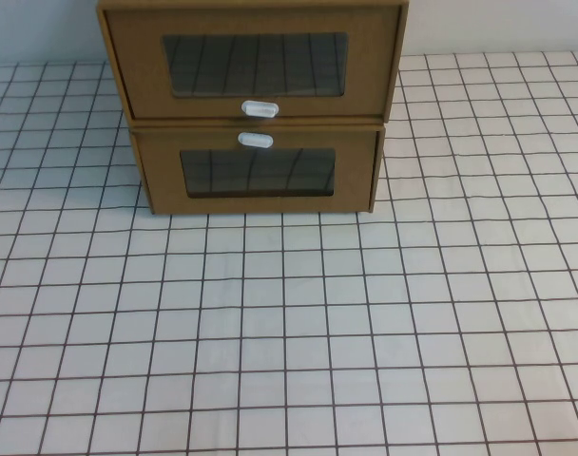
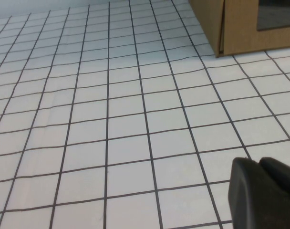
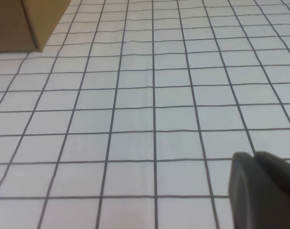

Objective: Open the shoe box
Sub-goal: 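Pull the top drawer of the cardboard box fully open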

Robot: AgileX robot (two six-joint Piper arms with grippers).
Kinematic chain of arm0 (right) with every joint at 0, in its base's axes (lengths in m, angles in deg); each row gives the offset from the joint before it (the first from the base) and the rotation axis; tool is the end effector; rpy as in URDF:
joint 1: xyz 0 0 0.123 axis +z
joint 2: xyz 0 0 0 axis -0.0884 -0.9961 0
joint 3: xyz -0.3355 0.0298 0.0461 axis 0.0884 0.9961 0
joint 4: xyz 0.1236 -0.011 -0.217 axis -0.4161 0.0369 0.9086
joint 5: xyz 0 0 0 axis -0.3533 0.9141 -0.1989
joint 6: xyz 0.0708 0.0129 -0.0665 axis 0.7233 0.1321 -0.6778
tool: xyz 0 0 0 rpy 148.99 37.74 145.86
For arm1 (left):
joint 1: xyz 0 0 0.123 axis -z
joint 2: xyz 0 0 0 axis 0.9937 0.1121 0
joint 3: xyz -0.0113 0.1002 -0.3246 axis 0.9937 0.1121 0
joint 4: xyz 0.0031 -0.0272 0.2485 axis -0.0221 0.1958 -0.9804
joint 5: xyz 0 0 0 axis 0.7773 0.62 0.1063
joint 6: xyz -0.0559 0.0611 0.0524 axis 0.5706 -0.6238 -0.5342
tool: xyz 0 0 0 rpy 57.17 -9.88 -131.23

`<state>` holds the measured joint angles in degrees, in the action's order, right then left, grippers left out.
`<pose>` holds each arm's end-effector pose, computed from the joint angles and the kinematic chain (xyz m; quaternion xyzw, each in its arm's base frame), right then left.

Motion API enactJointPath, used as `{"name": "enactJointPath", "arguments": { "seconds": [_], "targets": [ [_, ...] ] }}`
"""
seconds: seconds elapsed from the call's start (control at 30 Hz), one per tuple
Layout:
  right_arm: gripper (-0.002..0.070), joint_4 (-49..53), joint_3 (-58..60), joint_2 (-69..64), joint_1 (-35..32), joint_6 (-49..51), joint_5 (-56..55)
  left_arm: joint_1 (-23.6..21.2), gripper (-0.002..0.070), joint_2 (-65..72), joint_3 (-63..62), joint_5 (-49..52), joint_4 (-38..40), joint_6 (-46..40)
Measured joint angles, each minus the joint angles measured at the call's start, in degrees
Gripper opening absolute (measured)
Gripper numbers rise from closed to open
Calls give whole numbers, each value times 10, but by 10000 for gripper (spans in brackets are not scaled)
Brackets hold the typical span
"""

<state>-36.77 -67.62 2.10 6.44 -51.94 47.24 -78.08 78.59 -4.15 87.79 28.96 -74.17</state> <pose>0.0009 0.0056 0.1669 0.0097 0.8107 0.0558 0.5827 0.0028 0.0020 0.1701 0.0773 0.7972 0.0147 0.5985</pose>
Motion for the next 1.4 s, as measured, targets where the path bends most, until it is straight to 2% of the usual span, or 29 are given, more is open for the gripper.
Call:
{"name": "enactJointPath", "arguments": {
  "seconds": [0.7,0.8,1.0,1.23,1.33,1.4],
  "targets": [
    [-13,0,0,0,0,0,0,0,-2,0,0,-1,0,3],
    [-13,0,0,0,0,0,0,0,-2,0,0,-15,21,43],
    [-13,0,0,0,0,0,0,0,-2,0,0,-118,114,190],
    [-13,0,0,0,0,0,0,0,-2,0,0,-180,124,196],
    [-13,0,0,0,0,0,0,0,-2,0,0,-163,129,228],
    [-13,0,0,0,0,0,0,0,-2,1,-21,-116,130,236]
  ]
}}
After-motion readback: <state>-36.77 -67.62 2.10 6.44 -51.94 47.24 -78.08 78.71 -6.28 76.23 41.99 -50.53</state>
